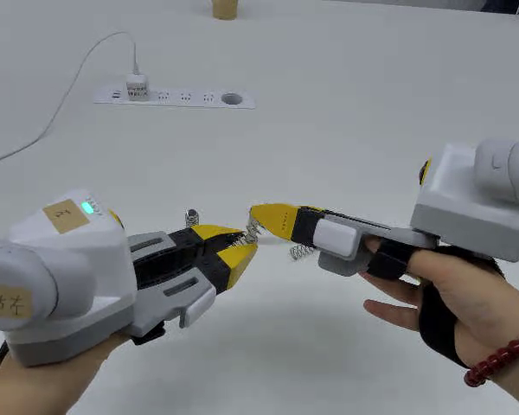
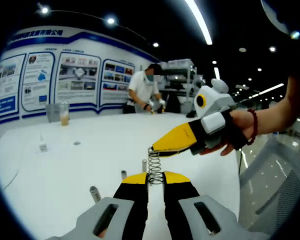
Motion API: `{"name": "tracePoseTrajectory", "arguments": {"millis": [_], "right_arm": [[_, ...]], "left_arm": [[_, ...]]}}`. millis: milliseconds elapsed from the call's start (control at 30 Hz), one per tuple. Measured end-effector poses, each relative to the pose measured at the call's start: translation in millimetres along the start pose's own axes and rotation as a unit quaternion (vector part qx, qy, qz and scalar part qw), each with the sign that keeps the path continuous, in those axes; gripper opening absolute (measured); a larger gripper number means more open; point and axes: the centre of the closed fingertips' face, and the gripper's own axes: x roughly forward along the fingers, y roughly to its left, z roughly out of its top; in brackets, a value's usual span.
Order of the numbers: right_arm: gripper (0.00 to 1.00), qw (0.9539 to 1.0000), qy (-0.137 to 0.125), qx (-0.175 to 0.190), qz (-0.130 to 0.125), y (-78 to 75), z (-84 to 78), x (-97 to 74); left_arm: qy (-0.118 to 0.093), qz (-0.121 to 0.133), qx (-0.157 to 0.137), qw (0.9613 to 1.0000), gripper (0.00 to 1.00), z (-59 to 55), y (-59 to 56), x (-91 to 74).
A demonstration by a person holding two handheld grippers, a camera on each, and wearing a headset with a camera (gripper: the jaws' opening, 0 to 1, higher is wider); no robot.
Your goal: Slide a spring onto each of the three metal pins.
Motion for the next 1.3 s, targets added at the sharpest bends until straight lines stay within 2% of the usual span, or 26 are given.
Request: {"name": "tracePoseTrajectory", "arguments": {"millis": [133,500,733,967,1133,1300], "right_arm": [[0.26,0.9998,-0.001,0.015,0.009,4.2,-0.2,1.8],[0.17,0.9994,0.009,0.028,0.02,9.1,-6.3,5.4],[0.14,0.9988,0.002,0.039,0.03,12.1,-5.5,5.9],[0.12,0.9988,-0.003,0.03,0.039,16.7,-3.6,6.7],[0.12,0.9994,-0.007,-0.001,0.032,14.7,-1.4,6.3],[0.12,0.9993,-0.008,-0.032,0.02,8.8,1.3,4.4]], "left_arm": [[-0.006,-0.003,0.001,1.0,0.1,3.0,-2.3,-0.8],[-0.013,-0.01,0.012,0.9998,0.1,6.9,-5.1,-2.8],[-0.014,-0.011,0.016,0.9997,0.1,8.6,-4.3,-4.2],[-0.011,-0.004,0.032,0.9994,0.11,9.4,-2.8,-4.8],[-0.004,-0.001,0.034,0.9994,0.11,8.3,-0.6,-4.9],[0.017,0.003,0.036,0.9992,0.15,0.3,1.9,-6.6]]}}
